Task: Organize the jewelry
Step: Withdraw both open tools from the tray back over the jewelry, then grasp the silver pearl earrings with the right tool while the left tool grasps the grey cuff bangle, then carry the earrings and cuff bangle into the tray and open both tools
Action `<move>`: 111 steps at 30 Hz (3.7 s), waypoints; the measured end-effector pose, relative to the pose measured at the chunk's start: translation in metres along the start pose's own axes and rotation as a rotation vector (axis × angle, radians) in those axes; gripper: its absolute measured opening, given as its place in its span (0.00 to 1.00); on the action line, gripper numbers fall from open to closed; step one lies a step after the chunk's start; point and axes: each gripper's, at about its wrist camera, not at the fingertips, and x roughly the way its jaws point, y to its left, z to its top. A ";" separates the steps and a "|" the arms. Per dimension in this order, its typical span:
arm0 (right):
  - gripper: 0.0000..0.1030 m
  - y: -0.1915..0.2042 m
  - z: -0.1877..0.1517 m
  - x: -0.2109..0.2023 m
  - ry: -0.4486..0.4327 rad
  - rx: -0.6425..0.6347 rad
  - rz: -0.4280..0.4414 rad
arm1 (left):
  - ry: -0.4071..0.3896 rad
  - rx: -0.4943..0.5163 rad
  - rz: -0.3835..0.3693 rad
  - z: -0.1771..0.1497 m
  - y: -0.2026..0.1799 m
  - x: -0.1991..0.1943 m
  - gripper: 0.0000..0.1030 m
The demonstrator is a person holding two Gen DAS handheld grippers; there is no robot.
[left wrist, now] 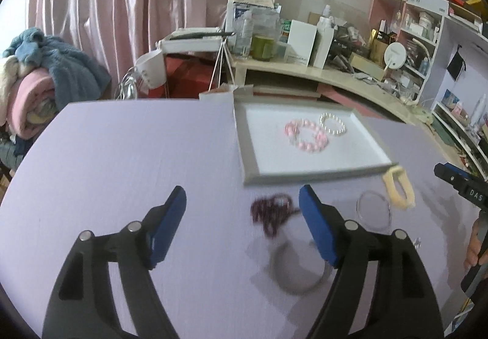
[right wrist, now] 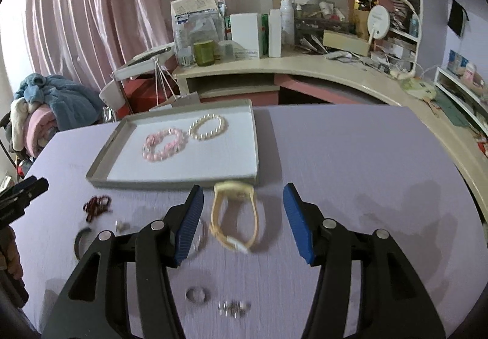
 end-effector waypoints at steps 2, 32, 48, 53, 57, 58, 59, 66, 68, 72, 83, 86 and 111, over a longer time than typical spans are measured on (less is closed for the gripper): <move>0.55 0.000 -0.012 -0.003 0.012 0.005 -0.005 | 0.008 -0.009 0.001 -0.011 0.001 -0.004 0.75; 0.47 0.013 -0.088 0.014 0.164 -0.059 -0.032 | 0.092 0.066 -0.045 -0.058 -0.033 -0.002 0.88; 0.10 0.011 -0.078 0.008 0.137 -0.027 0.018 | 0.135 0.078 -0.054 -0.060 -0.037 0.011 0.88; 0.10 0.010 -0.063 -0.002 0.082 0.001 0.037 | 0.147 0.085 -0.059 -0.061 -0.040 0.016 0.89; 0.10 0.009 -0.049 -0.012 0.031 0.019 0.057 | 0.159 0.095 -0.057 -0.061 -0.043 0.022 0.90; 0.10 0.009 -0.046 -0.015 0.020 0.023 0.063 | 0.163 0.097 -0.057 -0.061 -0.044 0.024 0.90; 0.10 0.008 -0.042 -0.017 0.010 0.028 0.069 | 0.170 0.099 -0.054 -0.061 -0.045 0.026 0.90; 0.10 0.007 -0.019 -0.032 -0.063 0.058 0.096 | 0.213 0.104 -0.038 -0.060 -0.052 0.043 0.90; 0.10 0.007 -0.013 -0.036 -0.082 0.061 0.101 | 0.225 0.101 -0.035 -0.061 -0.053 0.047 0.90; 0.10 0.008 -0.004 -0.041 -0.111 0.064 0.112 | 0.241 0.089 -0.025 -0.061 -0.053 0.053 0.90; 0.10 0.015 0.002 -0.039 -0.109 0.046 0.131 | 0.248 0.108 0.031 -0.058 -0.066 0.060 0.89; 0.10 0.016 0.002 -0.037 -0.106 0.044 0.134 | 0.246 0.113 0.046 -0.057 -0.068 0.061 0.85; 0.10 0.041 0.083 -0.025 -0.225 -0.106 0.168 | -0.032 0.022 -0.022 0.062 -0.022 0.001 0.65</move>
